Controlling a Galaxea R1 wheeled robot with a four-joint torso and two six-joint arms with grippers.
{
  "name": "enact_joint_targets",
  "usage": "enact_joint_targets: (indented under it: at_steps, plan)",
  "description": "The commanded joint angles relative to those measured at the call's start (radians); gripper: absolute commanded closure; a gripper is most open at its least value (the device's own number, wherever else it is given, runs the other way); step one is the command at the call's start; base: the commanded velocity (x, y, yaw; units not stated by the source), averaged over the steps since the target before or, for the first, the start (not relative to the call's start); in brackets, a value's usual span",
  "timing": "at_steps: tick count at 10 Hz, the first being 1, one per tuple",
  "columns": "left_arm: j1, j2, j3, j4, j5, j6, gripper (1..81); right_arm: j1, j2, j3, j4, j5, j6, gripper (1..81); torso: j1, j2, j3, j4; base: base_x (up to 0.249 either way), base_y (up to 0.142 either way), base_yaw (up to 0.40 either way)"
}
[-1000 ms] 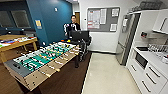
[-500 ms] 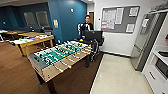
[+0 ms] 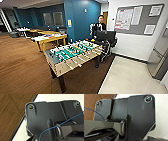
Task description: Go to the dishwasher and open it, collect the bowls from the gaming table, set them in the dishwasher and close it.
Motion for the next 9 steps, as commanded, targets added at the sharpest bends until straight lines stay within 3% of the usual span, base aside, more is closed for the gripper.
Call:
enact_joint_targets:
  at_steps: [1, 9]
  plan:
    - [-0.044, -0.002, -0.006, 0.010, 0.053, 0.006, 1.0, 0.047, -0.002, -0.003, -0.008, -0.055, -0.003, 1.0, 0.000, 0.000, 0.000, 0.000, 0.000, 0.000, 0.356]
    - [-0.044, 0.002, -0.005, 0.010, 0.053, 0.014, 1.0, 0.044, -0.004, -0.004, -0.007, -0.056, -0.003, 1.0, 0.000, 0.000, 0.000, 0.000, 0.000, 0.000, 0.356]
